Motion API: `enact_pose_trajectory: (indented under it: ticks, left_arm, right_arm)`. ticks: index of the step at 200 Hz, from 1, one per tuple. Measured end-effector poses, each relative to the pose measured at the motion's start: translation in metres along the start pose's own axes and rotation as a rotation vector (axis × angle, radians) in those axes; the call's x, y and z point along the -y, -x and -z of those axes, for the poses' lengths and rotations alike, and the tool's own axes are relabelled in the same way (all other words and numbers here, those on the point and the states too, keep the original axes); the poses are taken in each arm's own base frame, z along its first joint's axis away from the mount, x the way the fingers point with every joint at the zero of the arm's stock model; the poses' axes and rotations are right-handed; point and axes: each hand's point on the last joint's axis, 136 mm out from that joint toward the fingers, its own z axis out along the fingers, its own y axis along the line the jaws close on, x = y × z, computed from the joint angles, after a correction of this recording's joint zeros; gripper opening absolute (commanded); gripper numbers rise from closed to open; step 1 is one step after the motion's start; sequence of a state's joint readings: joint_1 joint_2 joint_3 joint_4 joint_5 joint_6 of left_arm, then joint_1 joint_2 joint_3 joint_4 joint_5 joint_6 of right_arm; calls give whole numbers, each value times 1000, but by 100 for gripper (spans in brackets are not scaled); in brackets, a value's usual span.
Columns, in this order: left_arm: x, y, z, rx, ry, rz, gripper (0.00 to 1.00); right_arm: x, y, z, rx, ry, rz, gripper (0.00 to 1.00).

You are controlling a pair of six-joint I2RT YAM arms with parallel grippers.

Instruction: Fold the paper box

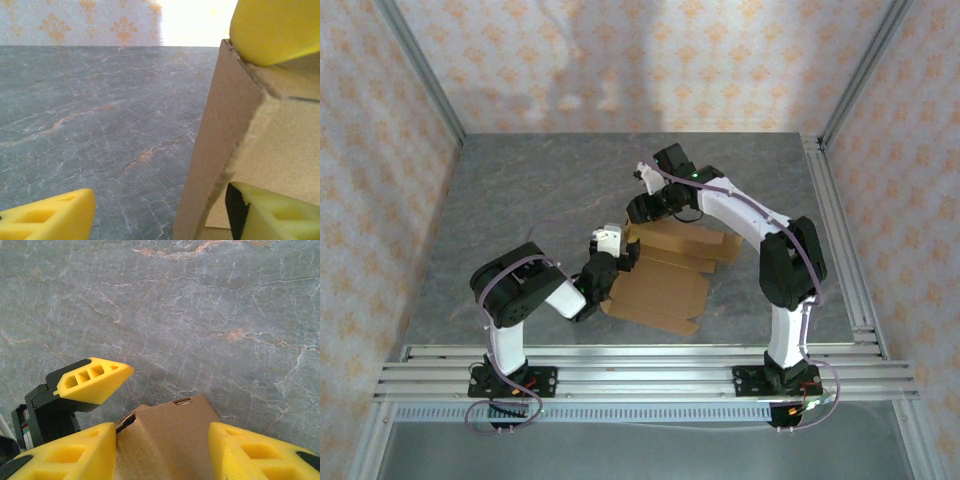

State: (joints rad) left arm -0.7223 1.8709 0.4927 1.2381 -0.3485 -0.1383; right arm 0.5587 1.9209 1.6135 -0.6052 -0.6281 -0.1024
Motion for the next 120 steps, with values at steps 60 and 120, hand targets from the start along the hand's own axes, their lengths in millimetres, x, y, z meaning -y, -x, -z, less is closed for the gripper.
enact_pose_trajectory:
  ticks: [60, 120]
  left_arm:
    - [5, -1, -6, -25, -4, -56, 50]
    - [19, 11, -17, -18, -34, -67, 37]
  right_arm:
    - [-1, -6, 3, -13, 0, 0, 50]
    - [-1, -8, 3, -16, -3, -3, 50]
